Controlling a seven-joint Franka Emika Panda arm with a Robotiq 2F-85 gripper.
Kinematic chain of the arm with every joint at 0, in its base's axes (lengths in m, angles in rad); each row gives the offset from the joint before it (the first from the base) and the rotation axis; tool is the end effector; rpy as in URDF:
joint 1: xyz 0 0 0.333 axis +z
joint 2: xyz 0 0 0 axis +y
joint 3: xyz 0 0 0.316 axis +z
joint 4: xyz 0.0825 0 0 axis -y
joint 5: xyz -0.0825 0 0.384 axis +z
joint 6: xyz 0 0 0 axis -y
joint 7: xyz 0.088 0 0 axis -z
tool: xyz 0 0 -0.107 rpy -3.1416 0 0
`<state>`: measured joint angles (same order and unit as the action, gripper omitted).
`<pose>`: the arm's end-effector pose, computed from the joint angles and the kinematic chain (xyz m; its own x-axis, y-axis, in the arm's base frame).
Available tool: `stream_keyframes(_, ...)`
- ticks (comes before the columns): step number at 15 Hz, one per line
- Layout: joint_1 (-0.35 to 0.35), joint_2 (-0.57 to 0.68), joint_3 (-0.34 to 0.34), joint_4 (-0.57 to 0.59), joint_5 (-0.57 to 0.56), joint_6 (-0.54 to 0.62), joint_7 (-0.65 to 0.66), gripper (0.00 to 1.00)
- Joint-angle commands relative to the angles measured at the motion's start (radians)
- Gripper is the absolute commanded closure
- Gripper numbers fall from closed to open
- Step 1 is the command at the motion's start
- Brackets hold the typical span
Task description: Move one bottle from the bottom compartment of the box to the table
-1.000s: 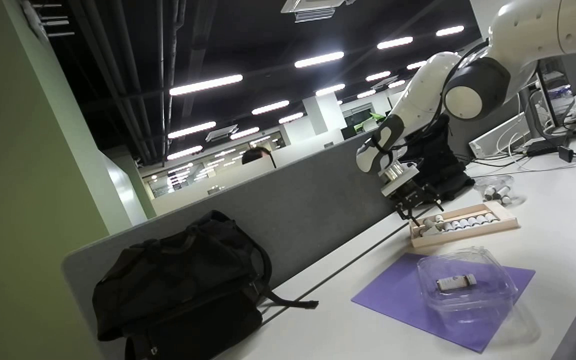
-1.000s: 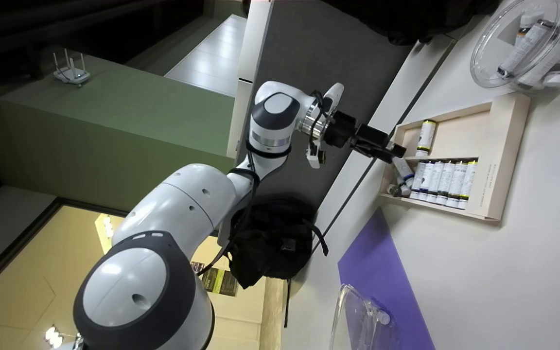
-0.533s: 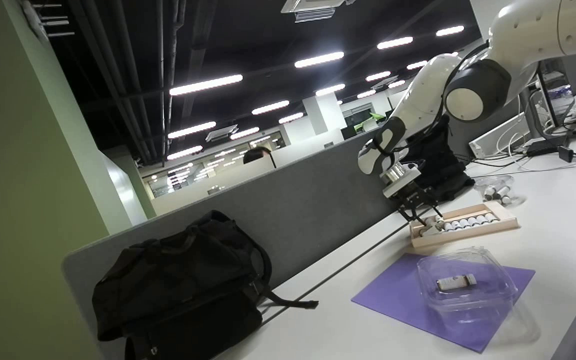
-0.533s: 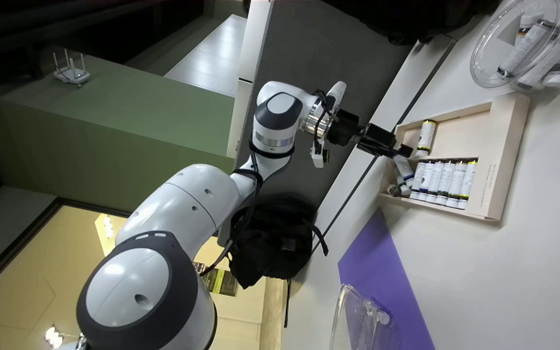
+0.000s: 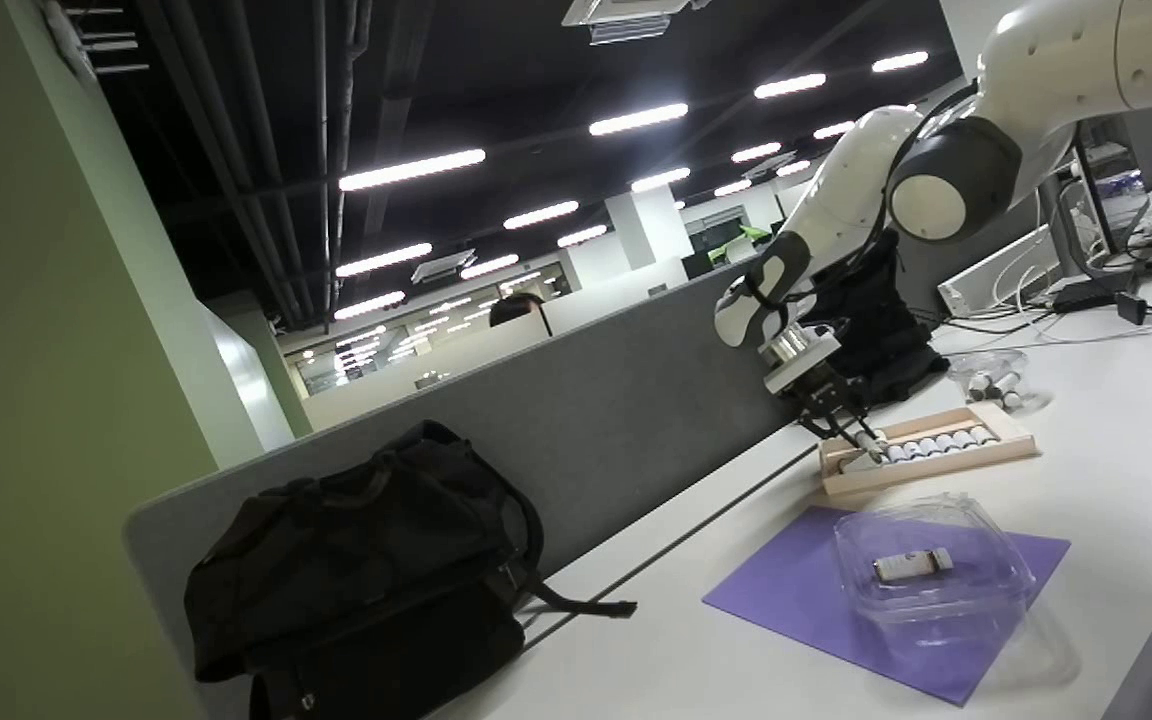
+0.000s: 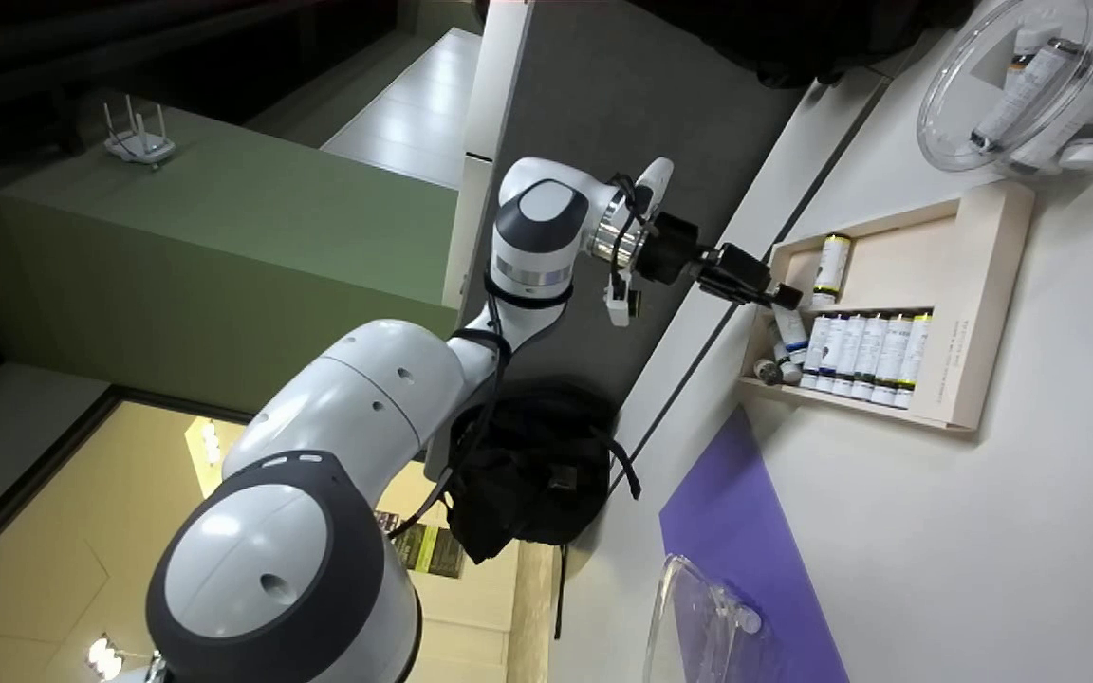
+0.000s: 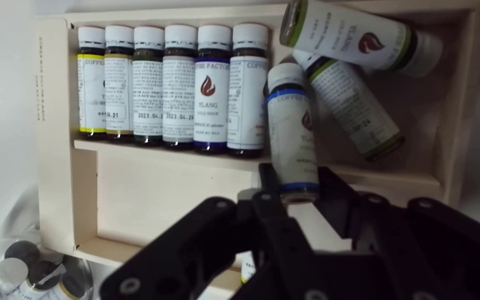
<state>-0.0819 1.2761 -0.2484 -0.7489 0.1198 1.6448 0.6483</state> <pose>0.7370 -0.1528 0.1297 0.5987 -0.7750 -0.2022 -0.7097 -0.6303 0.3147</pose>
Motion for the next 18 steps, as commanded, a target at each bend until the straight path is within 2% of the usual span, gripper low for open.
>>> stream_keyframes(1, 0.005, -0.07, 0.011, -0.01, 0.015, -0.009, -0.009, 0.93)
stream_keyframes(5, 0.018, -0.141, 0.055, -0.027, 0.056, 0.037, -0.053, 0.93)
stream_keyframes(8, 0.025, -0.14, 0.111, -0.03, 0.106, 0.029, -0.111, 0.93)
stream_keyframes(14, 0.027, -0.039, 0.217, -0.027, 0.168, -0.055, -0.216, 0.93)
stream_keyframes(18, 0.018, 0.019, 0.24, -0.005, 0.177, -0.139, -0.237, 0.93)
